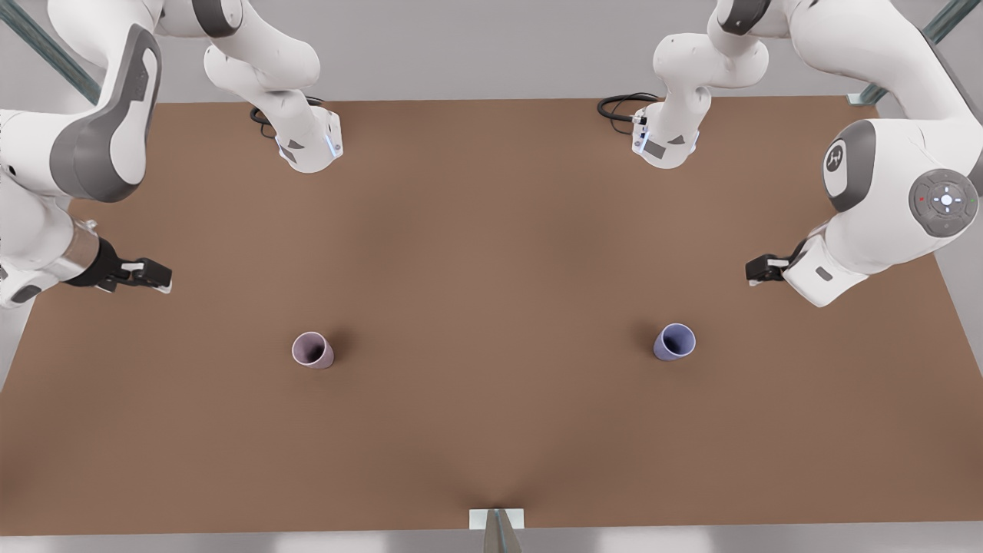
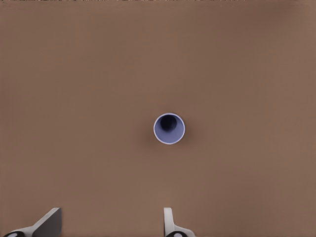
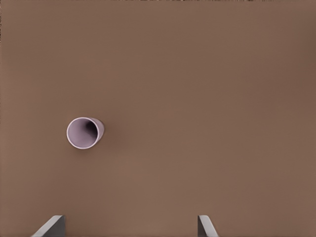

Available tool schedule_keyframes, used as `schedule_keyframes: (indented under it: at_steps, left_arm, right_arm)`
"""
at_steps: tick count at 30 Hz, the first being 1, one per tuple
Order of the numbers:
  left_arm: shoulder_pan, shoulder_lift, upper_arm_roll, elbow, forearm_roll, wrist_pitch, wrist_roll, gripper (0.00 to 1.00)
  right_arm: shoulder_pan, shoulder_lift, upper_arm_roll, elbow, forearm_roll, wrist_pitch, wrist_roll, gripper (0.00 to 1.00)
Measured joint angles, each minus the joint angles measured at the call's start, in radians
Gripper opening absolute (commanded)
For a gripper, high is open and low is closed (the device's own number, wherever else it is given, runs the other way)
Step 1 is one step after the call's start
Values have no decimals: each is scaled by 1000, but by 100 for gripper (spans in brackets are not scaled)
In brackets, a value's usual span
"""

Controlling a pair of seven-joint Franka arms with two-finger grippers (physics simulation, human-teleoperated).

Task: Stack the cups, with the pink cup at the bottom and the purple cup at the top

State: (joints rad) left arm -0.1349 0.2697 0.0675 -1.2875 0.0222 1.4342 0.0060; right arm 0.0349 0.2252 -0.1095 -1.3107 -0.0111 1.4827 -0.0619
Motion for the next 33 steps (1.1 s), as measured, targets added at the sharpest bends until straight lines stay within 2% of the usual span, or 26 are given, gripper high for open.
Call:
schedule_keyframes:
  at_steps: [6, 20, 28, 33]
  left_arm:
    - [-2, 14, 1, -6, -7, 14, 11, 100]
    - [5, 76, 11, -15, -42, 43, 26, 100]
    - [8, 100, 11, -15, -42, 46, 30, 100]
    - [8, 120, 11, -16, -44, 56, 32, 100]
  right_arm:
    - [5, -45, 32, -220, 10, 127, -10, 100]
    - [94, 224, 47, -246, 85, 425, -25, 100]
    - [97, 228, 47, -467, 144, 609, -28, 100]
    - [100, 242, 48, -515, 154, 711, -29, 100]
